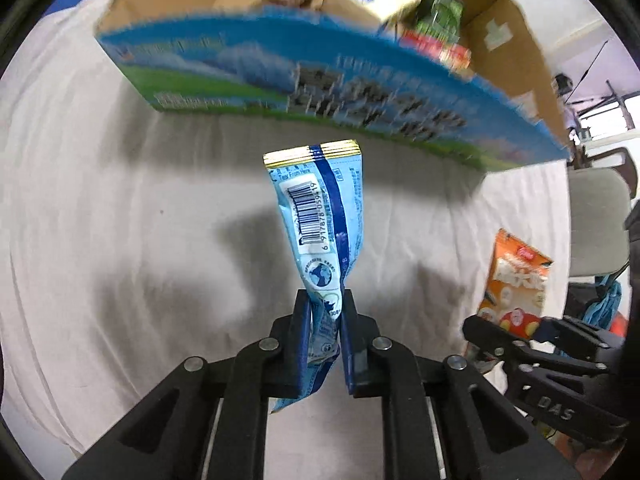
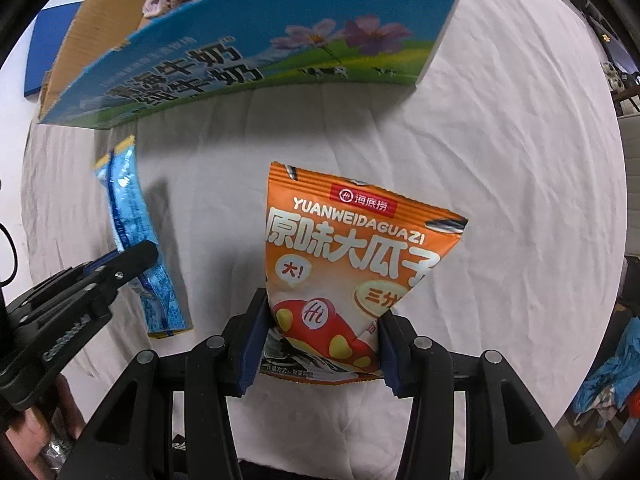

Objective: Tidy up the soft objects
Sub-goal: 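Carry blue snack and orange bag into the box and open both tools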

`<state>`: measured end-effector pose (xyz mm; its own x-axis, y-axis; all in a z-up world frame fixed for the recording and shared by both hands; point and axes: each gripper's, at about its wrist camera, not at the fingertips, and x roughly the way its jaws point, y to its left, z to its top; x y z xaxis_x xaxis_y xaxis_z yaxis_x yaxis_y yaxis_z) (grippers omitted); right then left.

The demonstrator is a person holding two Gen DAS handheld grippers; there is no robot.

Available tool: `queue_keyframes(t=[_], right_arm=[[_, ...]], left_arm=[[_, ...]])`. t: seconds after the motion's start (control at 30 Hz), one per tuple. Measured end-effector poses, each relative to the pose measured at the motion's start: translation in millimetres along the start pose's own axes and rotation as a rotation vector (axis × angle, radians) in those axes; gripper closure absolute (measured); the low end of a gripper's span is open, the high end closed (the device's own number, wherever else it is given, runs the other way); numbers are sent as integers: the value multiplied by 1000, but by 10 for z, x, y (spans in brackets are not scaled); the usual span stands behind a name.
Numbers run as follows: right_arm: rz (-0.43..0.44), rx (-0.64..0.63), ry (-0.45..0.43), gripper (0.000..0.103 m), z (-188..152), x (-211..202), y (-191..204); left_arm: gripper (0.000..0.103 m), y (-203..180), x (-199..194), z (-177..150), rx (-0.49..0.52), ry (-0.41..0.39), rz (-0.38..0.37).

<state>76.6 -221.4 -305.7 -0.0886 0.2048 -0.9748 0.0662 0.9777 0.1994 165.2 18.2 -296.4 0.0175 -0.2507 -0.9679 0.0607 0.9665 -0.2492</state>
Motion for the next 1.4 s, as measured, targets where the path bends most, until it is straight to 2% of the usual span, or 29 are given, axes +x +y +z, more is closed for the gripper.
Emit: queue_keyframes(t=[0.17,0.3,0.4,0.6,0.8,0.97,1.17,1.4], right_arm=[[30,-22,-34,52,30,-253,22],[69,-51,-82,52,118,-611,71],[104,-67,-135,52,228,-945,108],[111,-107,-242,52,641,-1485,213],[89,-110,-252,52,1167,-1529,426],[93,-90,-185,52,1570,-1191,541],[101,-69,-77,52,1866,-661,613],[103,-76,11,51,2034,-127,723]], left_arm=[[92,77,-512,14,8,-75,-41],[92,-56,-1017,165,31,-158,-85],[92,-139,-1332,373,59,-210,-102],[92,-267,-1503,920,83,-245,-94],[92,-152,-1148,1631,66,-128,-68],[92,80,-718,2080,11,6,-28],[91,284,-222,2211,-37,132,4],[89,330,52,2213,-35,195,14]])
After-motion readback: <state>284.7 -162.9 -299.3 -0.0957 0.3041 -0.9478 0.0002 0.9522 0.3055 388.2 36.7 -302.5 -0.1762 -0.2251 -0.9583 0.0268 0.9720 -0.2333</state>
